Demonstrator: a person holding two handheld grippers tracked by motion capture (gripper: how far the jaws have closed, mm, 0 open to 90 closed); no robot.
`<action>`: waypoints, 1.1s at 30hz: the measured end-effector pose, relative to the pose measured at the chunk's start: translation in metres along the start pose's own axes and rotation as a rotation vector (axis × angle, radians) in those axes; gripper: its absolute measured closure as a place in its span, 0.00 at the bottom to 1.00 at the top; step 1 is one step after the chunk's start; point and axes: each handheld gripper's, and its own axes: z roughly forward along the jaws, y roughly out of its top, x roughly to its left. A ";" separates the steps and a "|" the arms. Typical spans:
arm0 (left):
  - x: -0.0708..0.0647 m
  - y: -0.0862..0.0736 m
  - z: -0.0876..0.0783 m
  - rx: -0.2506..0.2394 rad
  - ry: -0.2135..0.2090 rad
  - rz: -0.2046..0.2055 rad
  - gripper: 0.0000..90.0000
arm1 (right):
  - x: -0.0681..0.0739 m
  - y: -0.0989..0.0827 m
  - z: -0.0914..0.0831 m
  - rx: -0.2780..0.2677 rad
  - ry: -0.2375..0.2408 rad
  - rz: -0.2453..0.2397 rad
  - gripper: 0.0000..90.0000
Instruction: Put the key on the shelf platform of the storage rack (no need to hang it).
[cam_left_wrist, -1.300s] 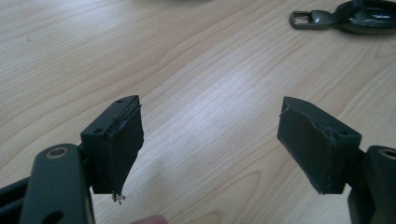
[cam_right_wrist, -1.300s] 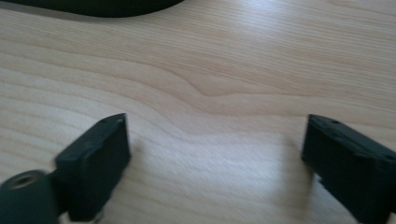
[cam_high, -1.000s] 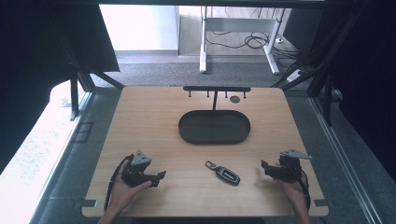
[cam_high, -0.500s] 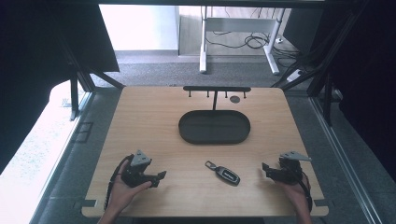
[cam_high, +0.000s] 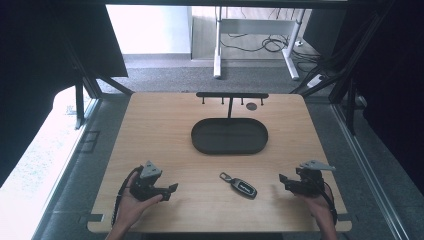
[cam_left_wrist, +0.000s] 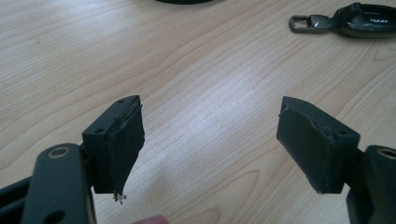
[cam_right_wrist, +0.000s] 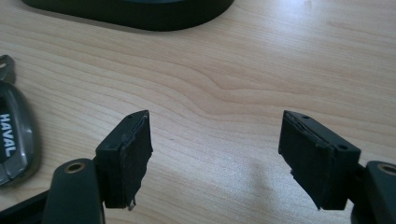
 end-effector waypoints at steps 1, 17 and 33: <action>0.000 0.000 0.000 0.000 0.001 0.001 0.26 | 0.001 0.002 -0.002 -0.002 0.004 0.000 0.30; 0.000 -0.002 0.000 -0.002 -0.005 -0.006 0.26 | 0.041 0.048 -0.024 0.051 0.121 -0.176 0.30; 0.000 -0.003 0.000 -0.004 0.000 -0.011 0.26 | 0.088 0.075 -0.002 0.181 0.194 -0.374 0.35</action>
